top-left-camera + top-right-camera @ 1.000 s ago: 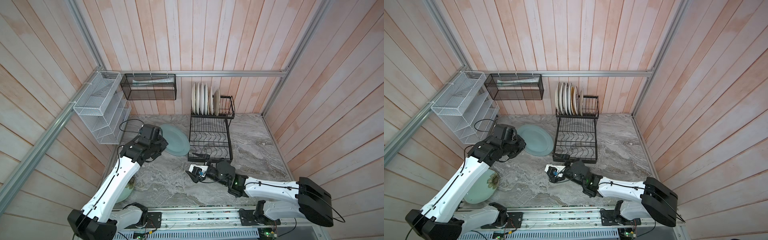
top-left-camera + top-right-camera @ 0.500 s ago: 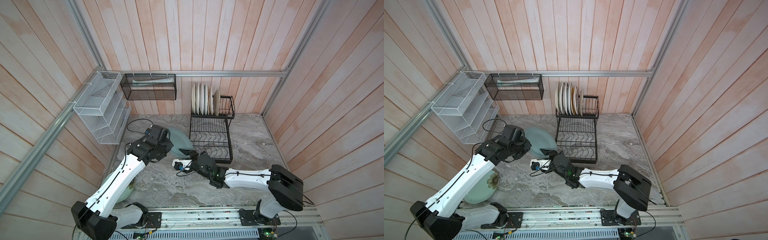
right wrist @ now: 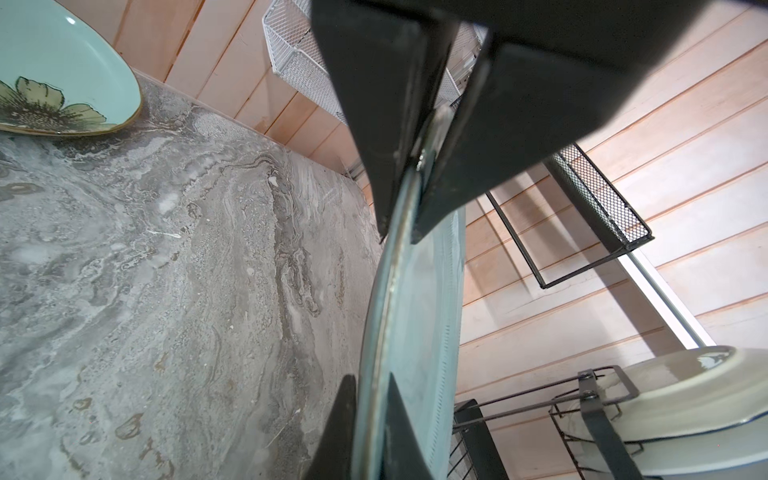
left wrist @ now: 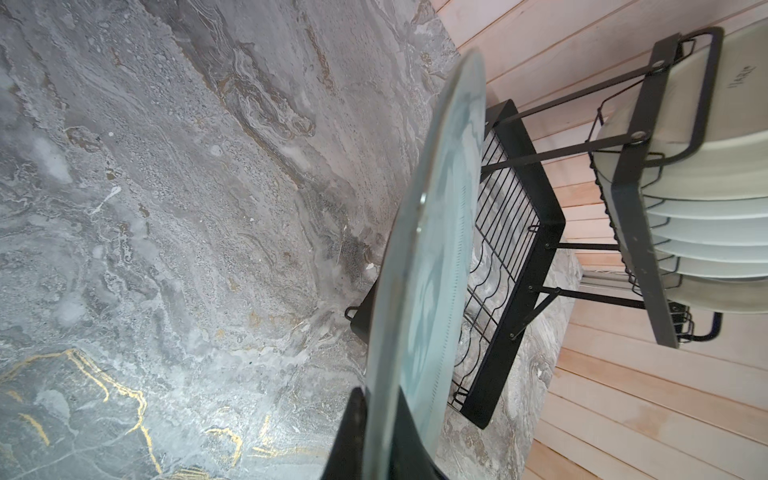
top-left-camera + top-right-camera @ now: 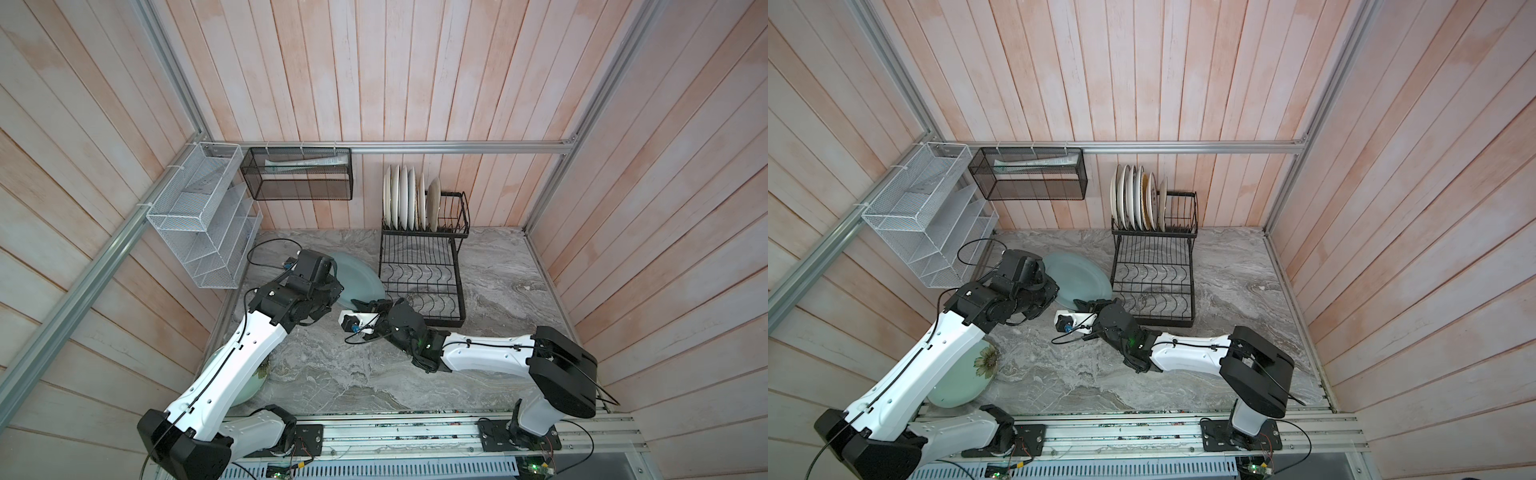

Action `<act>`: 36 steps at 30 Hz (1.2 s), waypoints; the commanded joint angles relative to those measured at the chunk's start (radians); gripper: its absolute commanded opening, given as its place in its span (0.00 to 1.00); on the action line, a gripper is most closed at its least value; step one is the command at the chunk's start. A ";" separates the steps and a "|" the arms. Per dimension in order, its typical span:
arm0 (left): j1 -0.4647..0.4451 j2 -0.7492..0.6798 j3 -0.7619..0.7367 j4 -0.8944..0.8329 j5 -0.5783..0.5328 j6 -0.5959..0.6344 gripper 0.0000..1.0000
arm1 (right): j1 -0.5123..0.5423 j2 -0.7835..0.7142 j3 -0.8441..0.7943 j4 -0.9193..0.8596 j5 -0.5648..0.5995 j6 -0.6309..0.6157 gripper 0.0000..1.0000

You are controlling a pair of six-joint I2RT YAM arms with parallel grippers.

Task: Load the plates into the dish rack
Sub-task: 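Open and withdraw the left gripper while the right gripper holds the plate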

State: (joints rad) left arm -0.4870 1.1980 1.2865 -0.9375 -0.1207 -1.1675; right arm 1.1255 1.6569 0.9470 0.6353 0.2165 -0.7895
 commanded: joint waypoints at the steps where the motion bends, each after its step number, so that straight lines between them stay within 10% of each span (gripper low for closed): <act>1: -0.011 -0.040 0.022 0.098 0.026 0.037 0.00 | 0.007 0.022 0.032 -0.025 0.000 -0.002 0.00; 5: -0.012 -0.050 0.008 0.099 0.021 0.042 0.00 | 0.008 0.007 0.025 -0.025 0.008 -0.002 0.00; 12: 0.004 -0.070 0.004 0.111 0.040 0.075 0.32 | 0.007 -0.032 0.012 -0.014 0.026 0.007 0.00; 14: 0.019 -0.080 0.008 0.115 0.055 0.086 0.47 | 0.007 -0.039 0.013 -0.015 0.033 0.016 0.00; 16: 0.038 -0.091 0.019 0.113 0.070 0.103 0.98 | 0.007 -0.041 0.016 -0.019 0.044 0.026 0.00; 36: 0.108 -0.638 -0.178 0.529 0.262 0.609 1.00 | -0.007 -0.246 0.341 -0.284 0.096 0.426 0.00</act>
State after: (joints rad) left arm -0.3813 0.5793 1.1667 -0.5018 0.1062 -0.6750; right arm 1.1248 1.5036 1.1408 0.2779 0.2581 -0.4519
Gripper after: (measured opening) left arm 0.999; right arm 0.096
